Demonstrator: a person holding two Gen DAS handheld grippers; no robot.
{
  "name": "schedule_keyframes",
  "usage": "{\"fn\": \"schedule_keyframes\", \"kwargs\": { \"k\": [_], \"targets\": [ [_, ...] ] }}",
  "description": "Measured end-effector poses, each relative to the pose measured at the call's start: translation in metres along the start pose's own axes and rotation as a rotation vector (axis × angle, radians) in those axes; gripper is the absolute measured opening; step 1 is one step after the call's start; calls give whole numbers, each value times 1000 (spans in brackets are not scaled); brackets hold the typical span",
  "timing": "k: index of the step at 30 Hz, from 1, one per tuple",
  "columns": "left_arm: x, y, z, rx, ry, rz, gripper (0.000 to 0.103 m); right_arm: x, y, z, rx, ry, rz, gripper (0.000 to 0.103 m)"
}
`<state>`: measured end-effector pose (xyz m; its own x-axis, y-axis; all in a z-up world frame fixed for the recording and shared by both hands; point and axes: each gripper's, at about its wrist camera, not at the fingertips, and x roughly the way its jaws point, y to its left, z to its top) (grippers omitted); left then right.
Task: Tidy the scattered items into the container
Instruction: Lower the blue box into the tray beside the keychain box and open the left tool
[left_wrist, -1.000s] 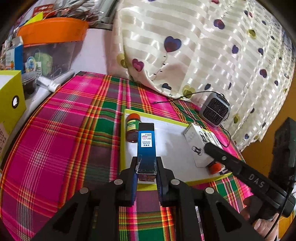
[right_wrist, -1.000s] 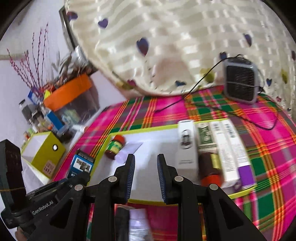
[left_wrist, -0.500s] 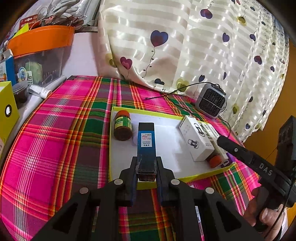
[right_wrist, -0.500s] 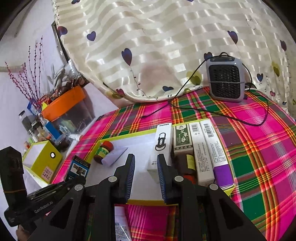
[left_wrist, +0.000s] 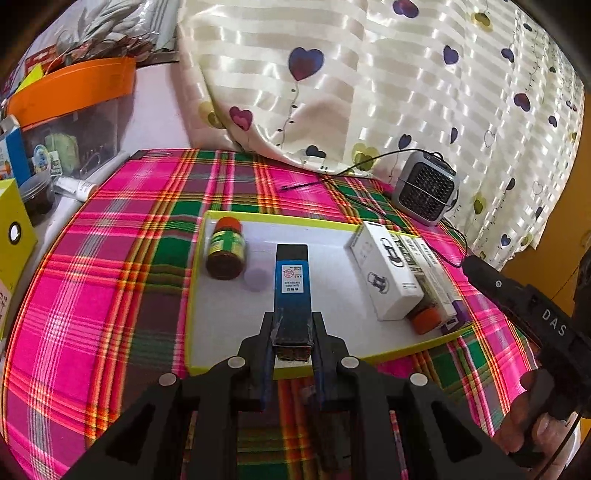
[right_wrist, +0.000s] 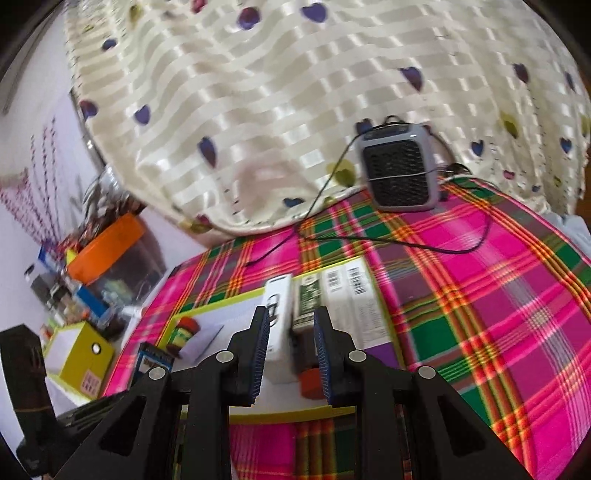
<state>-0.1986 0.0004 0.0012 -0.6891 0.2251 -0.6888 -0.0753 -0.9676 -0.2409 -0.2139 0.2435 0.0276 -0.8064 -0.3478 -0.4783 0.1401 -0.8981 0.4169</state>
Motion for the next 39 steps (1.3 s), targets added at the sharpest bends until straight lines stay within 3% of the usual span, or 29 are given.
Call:
{"fn": "schedule_keyframes", "kwargs": {
  "k": [9, 18, 30, 39],
  "targets": [
    [12, -30, 11, 27, 28, -43, 18, 0, -10, 2, 28, 2, -15, 28],
    [54, -45, 36, 2, 106, -57, 18, 5, -11, -1, 29, 23, -18, 28],
    [116, -42, 61, -102, 222, -120, 18, 10, -13, -3, 32, 39, -13, 28],
    [110, -30, 69, -167, 197, -177, 24, 11, -14, -4, 34, 41, -14, 28]
  ]
}}
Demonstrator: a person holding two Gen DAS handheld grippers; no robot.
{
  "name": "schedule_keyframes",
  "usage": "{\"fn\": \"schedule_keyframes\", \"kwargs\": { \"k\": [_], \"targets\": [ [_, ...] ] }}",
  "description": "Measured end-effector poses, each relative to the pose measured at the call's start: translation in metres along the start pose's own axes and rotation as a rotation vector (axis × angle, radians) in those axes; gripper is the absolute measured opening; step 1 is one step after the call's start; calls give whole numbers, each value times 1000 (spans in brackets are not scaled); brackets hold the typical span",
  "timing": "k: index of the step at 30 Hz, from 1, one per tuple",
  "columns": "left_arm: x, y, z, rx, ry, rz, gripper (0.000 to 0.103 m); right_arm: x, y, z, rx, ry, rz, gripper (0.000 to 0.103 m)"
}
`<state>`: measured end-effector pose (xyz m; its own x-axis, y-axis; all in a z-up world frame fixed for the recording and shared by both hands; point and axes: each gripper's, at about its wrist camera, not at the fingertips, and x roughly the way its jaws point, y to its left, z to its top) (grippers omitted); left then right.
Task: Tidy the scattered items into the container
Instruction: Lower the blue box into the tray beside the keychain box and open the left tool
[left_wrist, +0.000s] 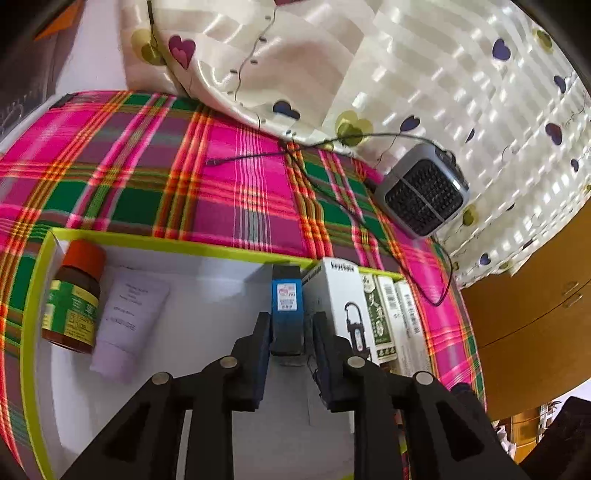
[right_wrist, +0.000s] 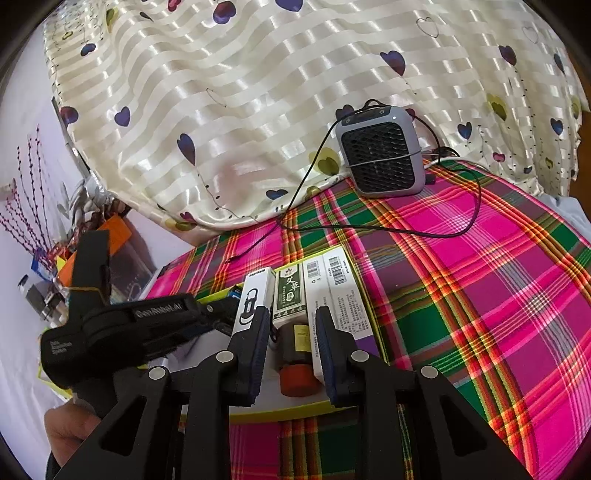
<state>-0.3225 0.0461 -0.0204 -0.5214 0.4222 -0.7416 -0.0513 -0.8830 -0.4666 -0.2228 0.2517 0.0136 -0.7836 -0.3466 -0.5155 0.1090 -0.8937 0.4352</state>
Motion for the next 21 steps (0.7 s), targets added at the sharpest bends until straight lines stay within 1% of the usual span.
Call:
{"fn": "schedule_keyframes", "kwargs": {
  "k": [3, 7, 12, 14, 17, 21],
  "targets": [
    [-6, -1, 3, 5, -15, -24, 25, 1, 0, 0, -2, 2, -1, 28],
    [-3, -1, 6, -6, 7, -65, 25, 1, -1, -1, -2, 2, -4, 28],
    [-12, -3, 3, 13, -7, -66, 25, 1, 0, -1, -4, 2, -7, 28],
    [-21, -2, -2, 21, -24, -66, 25, 1, 0, -1, -5, 1, -7, 28],
    [-44, 2, -15, 33, -71, -62, 25, 0, 1, -1, -7, -2, -1, 28],
    [-81, 8, -40, 51, -136, -48, 25, -2, 5, 0, -16, -8, 17, 28]
  ]
}}
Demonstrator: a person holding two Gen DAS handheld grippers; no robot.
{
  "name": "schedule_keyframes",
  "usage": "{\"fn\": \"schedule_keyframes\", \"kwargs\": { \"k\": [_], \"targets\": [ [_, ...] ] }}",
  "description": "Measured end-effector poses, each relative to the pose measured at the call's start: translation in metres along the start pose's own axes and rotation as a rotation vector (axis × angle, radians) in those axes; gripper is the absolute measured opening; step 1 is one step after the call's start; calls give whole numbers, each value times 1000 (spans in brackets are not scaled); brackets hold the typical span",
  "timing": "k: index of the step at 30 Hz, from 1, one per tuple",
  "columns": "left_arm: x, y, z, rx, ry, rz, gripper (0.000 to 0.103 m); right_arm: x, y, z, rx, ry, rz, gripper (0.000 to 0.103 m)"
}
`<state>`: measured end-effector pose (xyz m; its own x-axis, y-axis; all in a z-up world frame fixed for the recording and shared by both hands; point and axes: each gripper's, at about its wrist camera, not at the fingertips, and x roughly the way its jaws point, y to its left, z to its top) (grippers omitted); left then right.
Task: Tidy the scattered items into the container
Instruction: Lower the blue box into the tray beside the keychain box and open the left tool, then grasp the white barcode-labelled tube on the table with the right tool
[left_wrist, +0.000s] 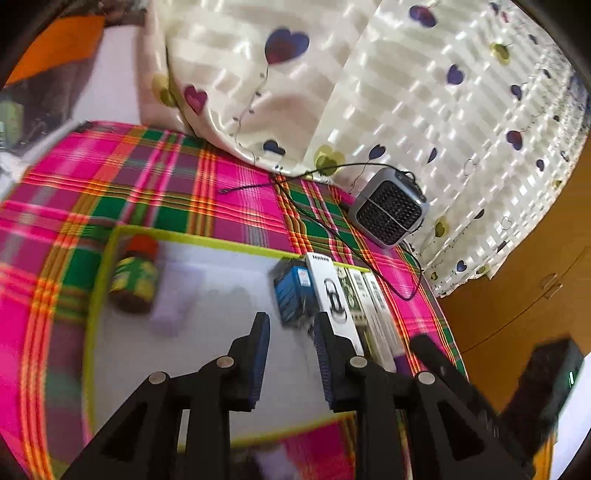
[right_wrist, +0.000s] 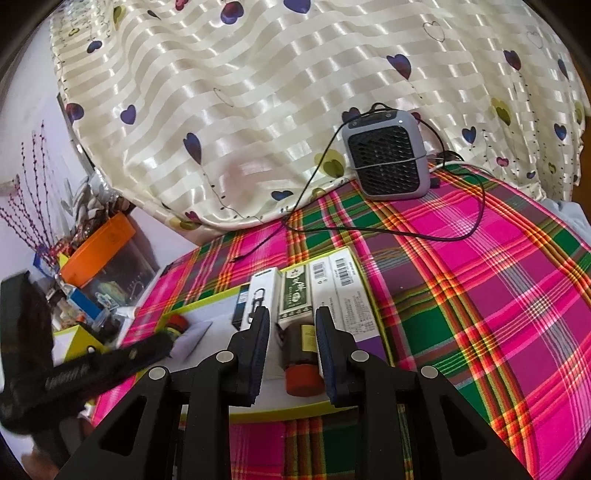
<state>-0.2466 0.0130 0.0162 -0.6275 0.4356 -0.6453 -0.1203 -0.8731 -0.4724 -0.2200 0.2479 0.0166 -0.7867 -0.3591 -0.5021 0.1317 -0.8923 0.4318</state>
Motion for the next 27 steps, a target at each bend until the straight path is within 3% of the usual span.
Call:
{"fn": "schedule_keyframes", "kwargs": {
  "k": [11, 16, 22, 27],
  "targets": [
    [-54, 7, -58, 84, -23, 95, 25, -12, 29, -10, -71, 7, 125, 28],
    [-61, 11, -78, 93, -4, 107, 25, -18, 54, -39, -157, 107, 161, 28],
    [-57, 18, -88, 82, 7, 108, 25, -4, 70, -72, -256, 269, 138, 28],
    [-58, 27, -87, 49, -1, 103, 25, 7, 75, -82, -281, 321, 126, 28]
  ]
}}
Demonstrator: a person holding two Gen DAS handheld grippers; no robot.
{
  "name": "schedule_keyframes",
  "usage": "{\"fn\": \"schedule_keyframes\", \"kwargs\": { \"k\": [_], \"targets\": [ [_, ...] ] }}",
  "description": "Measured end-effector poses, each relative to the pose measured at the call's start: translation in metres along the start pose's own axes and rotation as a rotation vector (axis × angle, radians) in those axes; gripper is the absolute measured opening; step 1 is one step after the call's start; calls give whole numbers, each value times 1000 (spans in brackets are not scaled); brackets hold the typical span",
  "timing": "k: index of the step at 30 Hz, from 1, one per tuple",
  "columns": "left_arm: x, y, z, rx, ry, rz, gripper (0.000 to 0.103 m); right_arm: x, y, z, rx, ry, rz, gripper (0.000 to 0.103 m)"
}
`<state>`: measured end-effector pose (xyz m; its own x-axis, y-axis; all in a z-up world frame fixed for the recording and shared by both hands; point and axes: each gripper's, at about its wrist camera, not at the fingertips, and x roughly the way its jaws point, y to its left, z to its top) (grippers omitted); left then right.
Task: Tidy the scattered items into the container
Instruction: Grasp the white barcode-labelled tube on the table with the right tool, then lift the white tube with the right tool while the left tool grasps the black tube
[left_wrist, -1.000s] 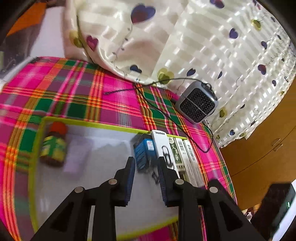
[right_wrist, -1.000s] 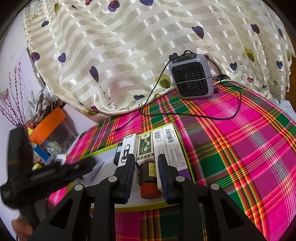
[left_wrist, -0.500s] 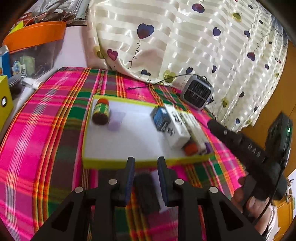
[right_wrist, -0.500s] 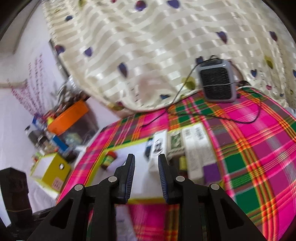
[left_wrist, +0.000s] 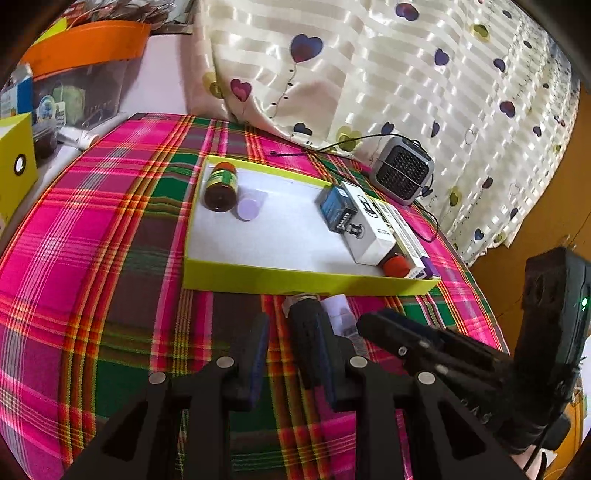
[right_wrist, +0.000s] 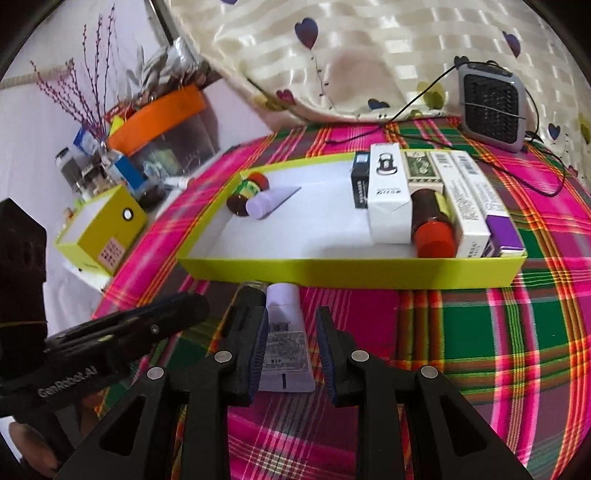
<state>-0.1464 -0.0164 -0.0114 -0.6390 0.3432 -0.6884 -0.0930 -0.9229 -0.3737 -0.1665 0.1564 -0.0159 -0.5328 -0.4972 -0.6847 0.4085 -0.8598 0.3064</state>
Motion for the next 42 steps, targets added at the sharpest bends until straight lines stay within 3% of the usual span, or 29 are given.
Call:
{"fn": "schedule_keyframes", "kwargs": {
  "k": [10, 16, 21, 32, 42],
  "targets": [
    [2, 2, -2, -1, 9, -8, 25, 14, 2, 0, -4, 39, 21, 28],
    [10, -4, -2, 10, 26, -2, 25, 11, -12, 0, 61, 33, 52, 28],
    [15, -5, -2, 15, 36, 17, 25, 5, -21, 1, 52, 28, 3, 28],
    [24, -18, -1, 30, 38, 48, 29, 4, -41, -1, 130, 27, 108, 28],
    [37, -25, -4, 59, 76, 66, 31, 3, -36, -1, 107, 25, 84, 29]
  ]
}}
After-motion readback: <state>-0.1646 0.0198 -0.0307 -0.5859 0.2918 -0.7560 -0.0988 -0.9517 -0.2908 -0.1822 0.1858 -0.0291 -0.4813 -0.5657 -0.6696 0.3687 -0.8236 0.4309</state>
